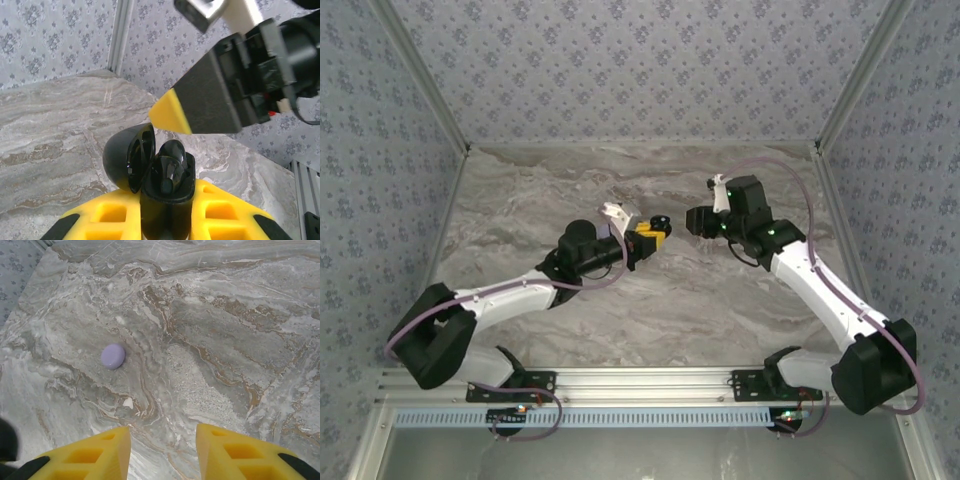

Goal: Insert the wireless bluetooth earbuds into the charging case

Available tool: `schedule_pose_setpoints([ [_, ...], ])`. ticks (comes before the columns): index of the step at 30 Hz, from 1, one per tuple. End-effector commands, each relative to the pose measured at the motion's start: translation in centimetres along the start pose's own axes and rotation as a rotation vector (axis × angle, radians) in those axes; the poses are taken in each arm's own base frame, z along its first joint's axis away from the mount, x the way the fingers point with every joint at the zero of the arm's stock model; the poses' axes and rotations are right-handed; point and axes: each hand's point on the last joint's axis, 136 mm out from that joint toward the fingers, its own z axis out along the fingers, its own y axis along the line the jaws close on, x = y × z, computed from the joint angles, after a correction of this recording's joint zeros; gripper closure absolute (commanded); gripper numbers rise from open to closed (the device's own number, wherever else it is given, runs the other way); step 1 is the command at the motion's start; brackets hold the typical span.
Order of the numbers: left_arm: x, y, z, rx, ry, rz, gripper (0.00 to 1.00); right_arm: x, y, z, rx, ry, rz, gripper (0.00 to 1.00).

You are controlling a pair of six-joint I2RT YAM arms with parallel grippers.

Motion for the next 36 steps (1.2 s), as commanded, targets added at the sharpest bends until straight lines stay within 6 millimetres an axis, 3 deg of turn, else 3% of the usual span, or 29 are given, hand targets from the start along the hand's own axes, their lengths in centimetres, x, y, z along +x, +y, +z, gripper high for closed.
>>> schedule_pose_setpoints([
  [1,-0.8,-1.9,-0.9,0.067,-0.015,0.060,0.82,0.5,1.3,-0.2,-0.137,0.029,0.021,0.62],
  [10,-2.2,-4.9,-1.8,0.225,-0.060,0.073,0.82,0.8,3.9,0.3,-0.365,0.086,0.030,0.77],
  [17,-2.5,-5.6,-1.7,0.268,-0.072,0.057,0.82,0.8,5.7,0.1,-0.475,0.106,0.030,0.82],
  [30,-1.2,-4.3,-0.7,0.223,-0.037,0.015,0.82,0.2,8.6,-2.6,-0.642,0.082,-0.003,0.84],
  [36,-1.2,-3.4,-0.7,0.177,-0.041,0.012,0.82,1.3,8.9,-2.9,-0.659,0.122,-0.022,0.83],
])
